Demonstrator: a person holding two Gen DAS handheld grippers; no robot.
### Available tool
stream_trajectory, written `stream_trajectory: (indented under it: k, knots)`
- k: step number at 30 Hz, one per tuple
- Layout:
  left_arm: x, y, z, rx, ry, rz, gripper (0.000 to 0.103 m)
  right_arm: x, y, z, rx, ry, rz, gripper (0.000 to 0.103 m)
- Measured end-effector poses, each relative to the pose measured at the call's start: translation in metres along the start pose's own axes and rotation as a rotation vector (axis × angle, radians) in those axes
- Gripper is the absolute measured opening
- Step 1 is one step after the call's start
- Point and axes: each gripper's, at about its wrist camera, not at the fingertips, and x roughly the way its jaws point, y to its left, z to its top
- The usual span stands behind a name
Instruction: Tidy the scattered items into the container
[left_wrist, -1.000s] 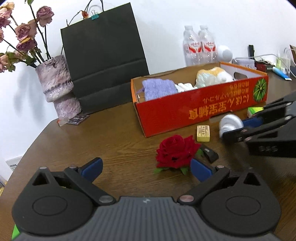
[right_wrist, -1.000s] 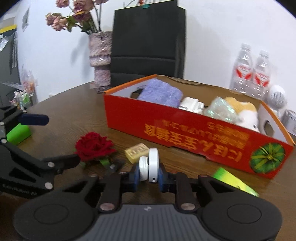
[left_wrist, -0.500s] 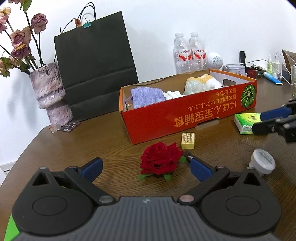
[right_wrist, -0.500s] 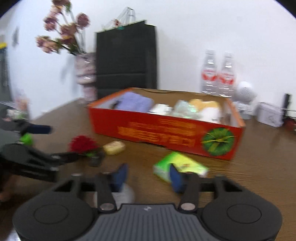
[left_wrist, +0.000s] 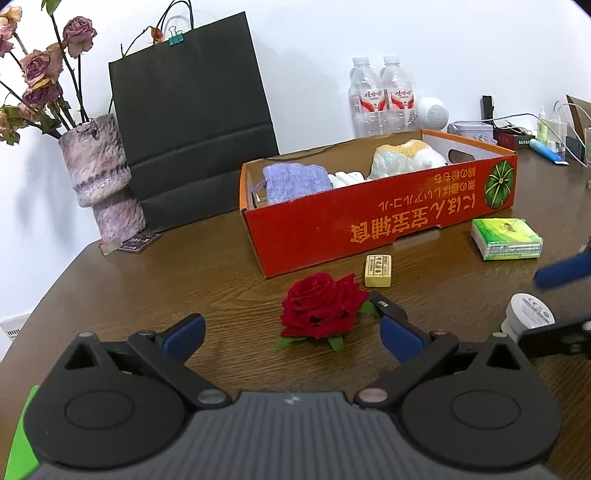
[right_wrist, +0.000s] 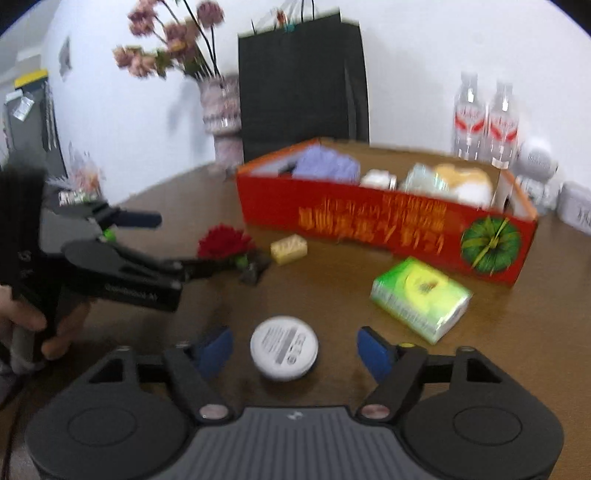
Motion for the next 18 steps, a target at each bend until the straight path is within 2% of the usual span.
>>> stream_trajectory:
  k: [1,2,7,8,11,12,13,15,17,18]
  knots:
    - [0.0,-0.001,0.0,0.001,-0.001,0.001,0.103,0.003,-0.002,0.0,0.016,0.011,0.004,0.047]
    - [0.0,-0.001,0.0,0.002,-0.001,0.001,0.103,0.003,-0.004,-0.002,0.032,0.006,0.011,0.039]
    - [-0.001,-0.003,0.0,0.007,-0.001,0.005,0.103,0.004,-0.029,-0.001,0.199,-0.007,0.094,0.038]
    - [-0.002,-0.003,0.0,0.007,-0.003,0.007,0.103,0.004,-0.029,-0.001,0.191,-0.01,0.074,0.038]
    - [-0.004,-0.003,-0.001,0.001,-0.009,0.012,0.103,0.006,-0.007,-0.004,0.048,-0.025,-0.111,0.038]
    - [-0.005,-0.003,-0.001,0.0,-0.012,0.014,0.103,0.005,-0.006,-0.004,0.05,-0.026,-0.106,0.038]
    - [-0.006,-0.002,0.0,-0.003,-0.015,0.015,0.103,0.002,-0.012,-0.003,0.105,-0.031,-0.03,0.038]
    - [-0.008,-0.001,0.0,-0.009,-0.029,0.008,0.103,-0.007,-0.045,0.0,0.356,-0.051,0.238,0.038]
    - [-0.009,-0.002,0.001,-0.012,-0.038,-0.004,0.103,-0.008,-0.07,-0.001,0.518,-0.066,0.368,0.038]
    - [-0.01,-0.003,0.001,-0.012,-0.043,-0.009,0.103,-0.006,-0.077,-0.003,0.568,-0.059,0.388,0.038]
